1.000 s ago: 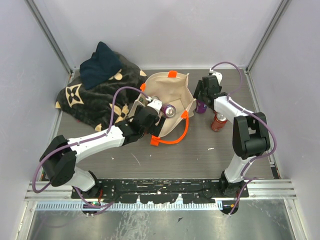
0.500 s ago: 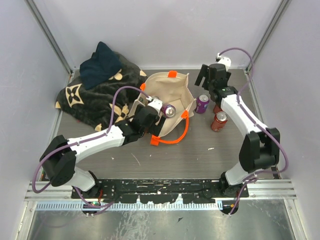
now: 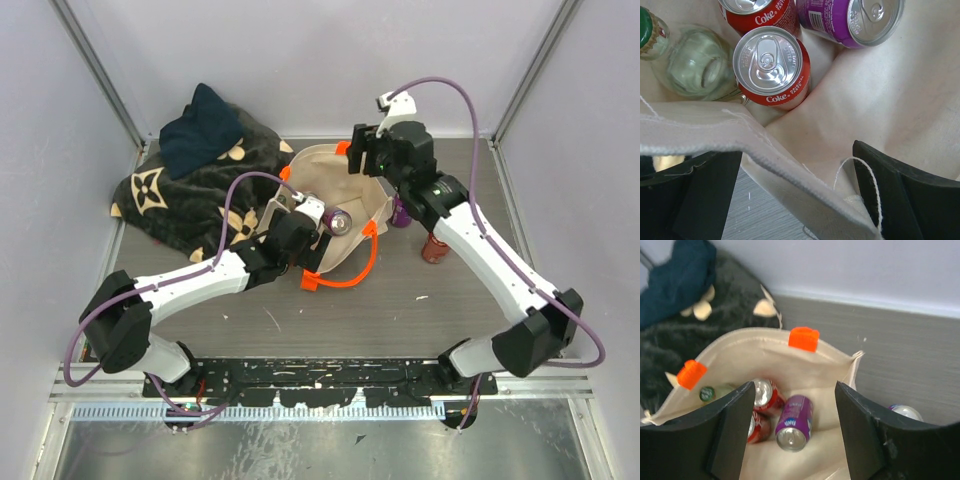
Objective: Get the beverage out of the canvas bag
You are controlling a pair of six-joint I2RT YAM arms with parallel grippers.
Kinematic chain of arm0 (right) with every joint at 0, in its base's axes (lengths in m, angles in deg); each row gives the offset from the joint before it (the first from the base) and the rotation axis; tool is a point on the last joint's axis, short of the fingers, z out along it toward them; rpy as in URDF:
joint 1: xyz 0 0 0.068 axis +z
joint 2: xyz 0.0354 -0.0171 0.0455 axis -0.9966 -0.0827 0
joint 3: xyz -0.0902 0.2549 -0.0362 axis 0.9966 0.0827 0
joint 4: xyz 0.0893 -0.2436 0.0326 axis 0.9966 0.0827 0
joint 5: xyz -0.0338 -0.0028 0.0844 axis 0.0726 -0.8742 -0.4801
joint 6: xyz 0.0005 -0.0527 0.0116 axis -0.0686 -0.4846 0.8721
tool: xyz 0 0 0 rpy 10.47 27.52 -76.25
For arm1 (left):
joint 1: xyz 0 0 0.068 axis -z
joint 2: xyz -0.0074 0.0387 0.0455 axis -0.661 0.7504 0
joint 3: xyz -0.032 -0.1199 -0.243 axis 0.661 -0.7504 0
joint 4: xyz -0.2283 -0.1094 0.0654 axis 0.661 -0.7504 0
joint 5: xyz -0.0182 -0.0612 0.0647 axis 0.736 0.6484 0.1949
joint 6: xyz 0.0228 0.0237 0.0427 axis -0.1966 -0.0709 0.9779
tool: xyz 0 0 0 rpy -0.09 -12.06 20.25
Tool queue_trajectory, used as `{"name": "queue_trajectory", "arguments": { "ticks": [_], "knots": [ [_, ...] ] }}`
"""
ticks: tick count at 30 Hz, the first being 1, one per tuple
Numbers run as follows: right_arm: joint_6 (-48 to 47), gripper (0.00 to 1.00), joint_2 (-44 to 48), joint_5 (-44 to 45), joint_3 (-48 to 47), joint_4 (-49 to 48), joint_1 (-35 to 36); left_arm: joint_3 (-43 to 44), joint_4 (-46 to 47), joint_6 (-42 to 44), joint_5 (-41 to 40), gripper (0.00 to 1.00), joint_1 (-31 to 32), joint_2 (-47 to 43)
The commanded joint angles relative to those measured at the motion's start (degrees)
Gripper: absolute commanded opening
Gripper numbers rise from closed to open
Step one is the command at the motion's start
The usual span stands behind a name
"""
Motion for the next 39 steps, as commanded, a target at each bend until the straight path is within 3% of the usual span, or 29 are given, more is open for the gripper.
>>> {"name": "queue_trajectory", "arguments": {
  "ticks": [1, 15, 39],
  "knots": [
    [-1.7, 0.7, -5.7, -6.0, -1.3, 5.9, 0.4, 1.4, -1.1, -0.2, -1.3, 0.98, -0.2, -1.0],
    [-3.7, 0.99, -18.0, -9.5, -1.0, 11.5, 3.1, 1.2, -1.3, -1.9, -1.5, 0.98, -0.2, -0.3],
    [-3.7, 0.97, -27.8, -5.5, -0.7, 14.3, 6.2, 1.6, -1.2, -0.8, -2.7, 0.98, -0.2, 0.7]
  ]
}}
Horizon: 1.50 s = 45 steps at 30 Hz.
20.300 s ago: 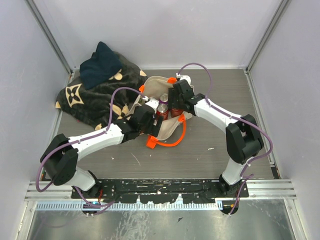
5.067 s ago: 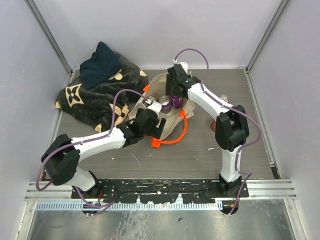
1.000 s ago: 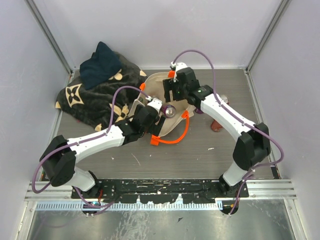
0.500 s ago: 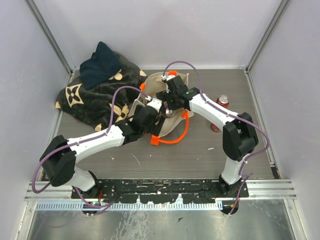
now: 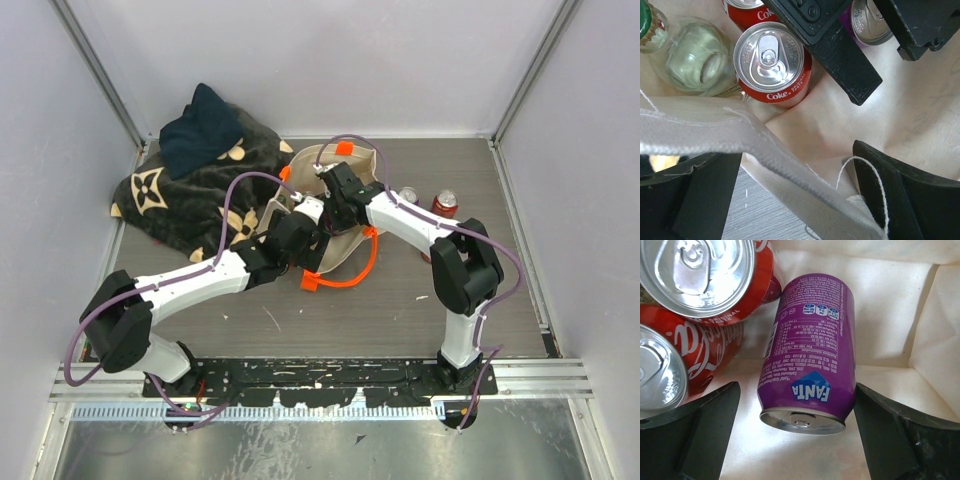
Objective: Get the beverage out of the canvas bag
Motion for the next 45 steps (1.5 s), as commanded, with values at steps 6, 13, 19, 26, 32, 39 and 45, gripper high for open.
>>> {"name": "queue_trajectory", "arguments": {
  "ticks": [6, 13, 19, 26, 32, 39, 45],
  "knots": [
    [0.3, 0.85, -1.0, 2.2, -0.7, -2.0, 0.8, 1.3, 0.0, 1.5, -2.2, 0.98, -0.2, 0.6],
    [0.3, 0.66, -2.2, 3.3, -2.1, -3.1, 0.7, 1.2, -0.1, 1.8, -2.5, 0.98, -0.2, 0.5],
    [-0.1, 0.13, -2.8, 4.2, -3.9, -2.3, 0.8, 1.2, 0.5, 2.1, -2.6, 0.98, -0.2, 0.7],
    [-0.3, 0.01, 1.0, 5.2, -5.9, -1.8, 0.8, 1.6, 0.4, 2.0, -2.5, 0.98, -0.2, 0.8],
    [0.6, 0.01, 6.6, 8.4, -7.3, -2.0, 0.7, 1.7, 0.2, 2.2, -3.1, 0.98, -0.2, 0.3],
    [1.3, 0.01, 14.7, 8.8, -8.5, -2.0, 0.7, 2.8, -0.3, 2.2, -2.1, 0.98, -0.2, 0.5],
    [1.9, 0.01, 21.7, 11.0, -10.6, -0.6, 0.7, 3.8, -0.9, 2.4, -1.5, 0.98, -0.2, 1.1]
  ]
}}
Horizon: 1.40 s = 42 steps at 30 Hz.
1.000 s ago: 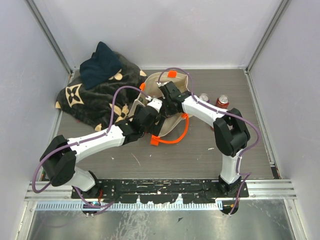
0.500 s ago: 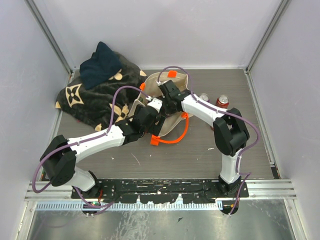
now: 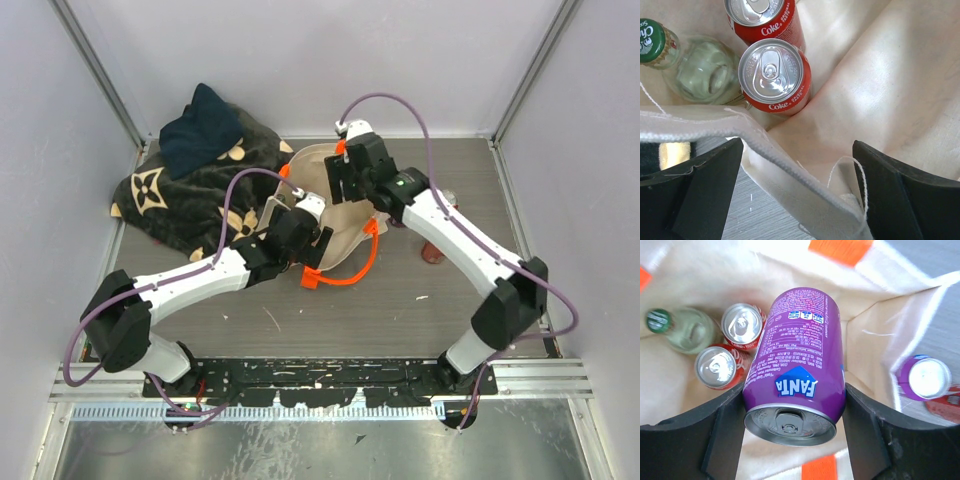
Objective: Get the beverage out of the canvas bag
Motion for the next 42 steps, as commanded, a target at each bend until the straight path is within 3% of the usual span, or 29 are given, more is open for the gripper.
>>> {"name": "queue_trajectory", "arguments": {
  "ticks": [1, 7, 15, 22, 29, 38, 42],
  "knots": [
    [0.9, 0.01, 8.7, 4.8, -6.2, -2.6, 0.3, 2.2, -0.5, 1.1, -1.1, 0.98, -0.2, 0.9],
    [-0.2, 0.01, 17.7, 15.3, -6.9, -0.5, 0.4, 2.2, -0.5, 1.8, -2.0, 0.98, -0.2, 0.5],
    [4.5, 0.01, 23.1, 30.3, -2.2, 12.3, -0.4, 2.7, -0.7, 2.7, -2.8, 0.98, -0.2, 0.0],
    [11.0, 0.01, 25.7, 19.8, 5.5, 18.4, -5.6, 3.7, -1.4, 5.7, -5.9, 0.98, -0.1, -1.5],
    [10.8, 0.01, 24.1, 10.2, 8.1, 21.0, -9.5, 3.7, -1.0, 6.4, -7.5, 0.98, -0.2, -3.4],
    [10.1, 0.01, 20.7, -2.8, 15.5, 15.7, -13.4, 3.1, -0.9, 5.5, -7.6, 0.98, -0.2, -6.2],
    [9.7, 0.01, 17.8, -3.7, 18.1, 13.5, -14.0, 3.1, -1.1, 5.2, -7.3, 0.98, -0.2, -6.5]
  ]
}}
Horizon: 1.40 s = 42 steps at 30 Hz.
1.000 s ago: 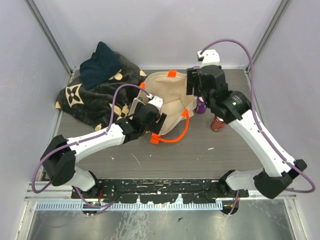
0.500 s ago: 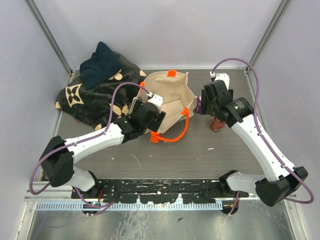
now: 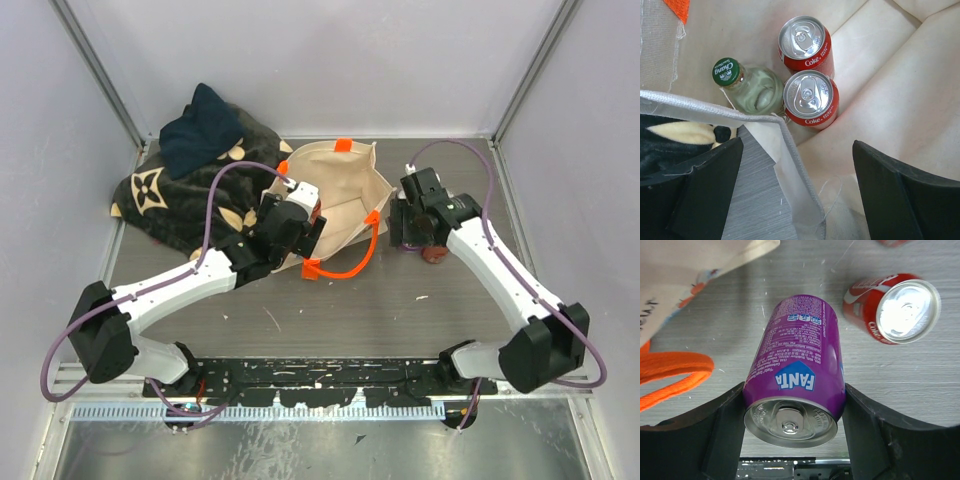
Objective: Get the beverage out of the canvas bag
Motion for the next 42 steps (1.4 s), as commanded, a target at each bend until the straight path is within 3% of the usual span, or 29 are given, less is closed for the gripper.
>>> {"name": "queue_trajectory", "arguments": {
  "ticks": [1, 21, 22, 26, 29, 42],
  "knots": [
    [-0.3, 0.01, -1.7, -3.5, 1.2, -8.0, -0.8, 1.4, -0.6, -0.1, -1.0, 0.98, -0.2, -1.5],
    [1.0, 0.02, -16.3, -4.6, 2.7, -13.0, -2.6, 0.2, -0.7, 2.7, -5.4, 0.98, -0.3, -3.0],
    [1.1, 0.07, -16.5, -4.4, 2.6, -12.7, -2.7, 0.0, -0.7, 2.7, -5.6, 0.98, -0.3, -3.4],
    [0.9, 0.64, -16.7, -2.5, 1.3, -11.6, -2.7, -1.1, -0.3, 2.3, -5.6, 0.98, -0.2, -5.0],
    [0.7, 0.97, -16.3, 0.8, 0.2, -10.9, -2.7, -1.7, -0.1, 1.8, -5.4, 0.98, -0.2, -5.9],
    [0.1, 1.0, -2.8, 8.8, -9.2, -8.7, -1.7, -1.8, -0.9, 0.5, -4.2, 0.98, -0.2, -4.7]
  ]
}}
